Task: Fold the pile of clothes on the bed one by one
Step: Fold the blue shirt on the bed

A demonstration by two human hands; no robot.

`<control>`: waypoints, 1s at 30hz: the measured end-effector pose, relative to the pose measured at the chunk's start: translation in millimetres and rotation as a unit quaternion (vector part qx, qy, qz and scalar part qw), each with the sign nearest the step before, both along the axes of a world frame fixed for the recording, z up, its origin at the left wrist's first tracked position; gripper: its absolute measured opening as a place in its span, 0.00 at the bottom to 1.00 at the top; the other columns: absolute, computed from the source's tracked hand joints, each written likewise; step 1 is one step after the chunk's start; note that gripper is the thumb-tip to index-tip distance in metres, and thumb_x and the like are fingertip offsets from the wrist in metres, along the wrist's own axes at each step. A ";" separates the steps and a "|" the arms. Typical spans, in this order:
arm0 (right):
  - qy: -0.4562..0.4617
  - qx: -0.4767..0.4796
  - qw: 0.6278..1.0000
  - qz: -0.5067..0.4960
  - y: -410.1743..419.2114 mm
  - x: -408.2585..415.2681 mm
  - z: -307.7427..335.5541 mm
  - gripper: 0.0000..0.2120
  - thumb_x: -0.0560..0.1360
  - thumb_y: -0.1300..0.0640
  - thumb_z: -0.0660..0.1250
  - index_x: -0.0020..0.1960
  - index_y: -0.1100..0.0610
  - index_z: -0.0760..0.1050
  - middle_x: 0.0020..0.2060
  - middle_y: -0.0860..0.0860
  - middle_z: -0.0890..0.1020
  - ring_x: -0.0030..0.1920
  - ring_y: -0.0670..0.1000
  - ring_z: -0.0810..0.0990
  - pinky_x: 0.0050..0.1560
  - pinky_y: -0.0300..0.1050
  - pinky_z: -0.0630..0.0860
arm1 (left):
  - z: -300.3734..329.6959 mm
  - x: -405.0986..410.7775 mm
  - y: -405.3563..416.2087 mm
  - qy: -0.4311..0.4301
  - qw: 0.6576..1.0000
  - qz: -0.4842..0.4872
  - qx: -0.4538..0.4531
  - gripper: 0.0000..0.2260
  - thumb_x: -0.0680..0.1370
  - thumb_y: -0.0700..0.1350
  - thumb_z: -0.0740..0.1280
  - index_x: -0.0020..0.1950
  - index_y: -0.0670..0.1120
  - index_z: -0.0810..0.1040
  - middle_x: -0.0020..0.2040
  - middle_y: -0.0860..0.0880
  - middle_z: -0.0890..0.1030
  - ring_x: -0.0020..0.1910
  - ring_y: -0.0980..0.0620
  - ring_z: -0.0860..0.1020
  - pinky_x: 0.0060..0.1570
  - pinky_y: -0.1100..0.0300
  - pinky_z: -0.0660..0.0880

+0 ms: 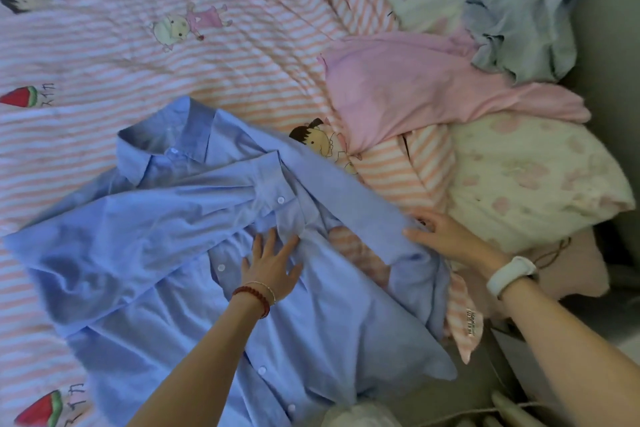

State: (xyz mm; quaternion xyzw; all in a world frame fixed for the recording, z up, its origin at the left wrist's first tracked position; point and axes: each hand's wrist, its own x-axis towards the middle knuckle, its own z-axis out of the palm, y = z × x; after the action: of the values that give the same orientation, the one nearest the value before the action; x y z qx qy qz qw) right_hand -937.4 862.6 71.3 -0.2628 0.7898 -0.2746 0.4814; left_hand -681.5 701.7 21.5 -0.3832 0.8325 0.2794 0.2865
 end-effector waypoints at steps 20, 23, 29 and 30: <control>0.347 -0.092 0.915 -0.183 -26.6 -139.2 64.5 0.20 0.77 0.61 0.60 0.69 0.58 0.67 0.62 0.59 0.72 0.59 0.58 0.72 0.57 0.48 0.69 | 46.1 -193.2 -52.6 0.116 0.957 -0.213 -0.162 0.33 0.78 0.54 0.62 0.76 0.55 0.46 0.77 0.50 0.47 0.75 0.47 0.50 0.67 0.48 0.61; 0.307 -0.104 0.925 -0.198 12.7 -105.7 20.4 0.22 0.77 0.57 0.62 0.70 0.58 0.64 0.63 0.58 0.72 0.63 0.57 0.70 0.59 0.45 0.67 | 27.9 -209.5 -50.9 0.167 0.951 -0.216 -0.148 0.32 0.77 0.53 0.65 0.76 0.54 0.52 0.77 0.48 0.53 0.75 0.45 0.54 0.68 0.48 0.59; 0.278 0.027 0.954 -0.110 45.5 -56.8 -27.3 0.46 0.64 0.28 0.52 0.74 0.56 0.59 0.65 0.55 0.71 0.63 0.57 0.72 0.57 0.48 0.70 | 17.4 -249.7 -51.7 0.215 0.947 -0.208 -0.120 0.33 0.75 0.55 0.66 0.76 0.52 0.55 0.76 0.48 0.55 0.74 0.46 0.56 0.69 0.50 0.58; 0.286 0.025 0.952 -0.110 39.7 -54.4 -27.9 0.44 0.67 0.28 0.51 0.73 0.57 0.59 0.62 0.55 0.73 0.60 0.57 0.73 0.54 0.46 0.70 | 18.4 -257.5 -50.4 0.209 0.950 -0.203 -0.116 0.32 0.76 0.54 0.66 0.75 0.52 0.56 0.76 0.48 0.56 0.73 0.46 0.56 0.69 0.50 0.58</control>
State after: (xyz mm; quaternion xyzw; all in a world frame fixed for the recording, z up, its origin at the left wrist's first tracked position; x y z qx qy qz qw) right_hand -991.7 902.4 43.4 -0.2295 0.9250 -0.2191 0.2091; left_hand -939.0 651.3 39.9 -0.1696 0.9605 0.1910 0.1104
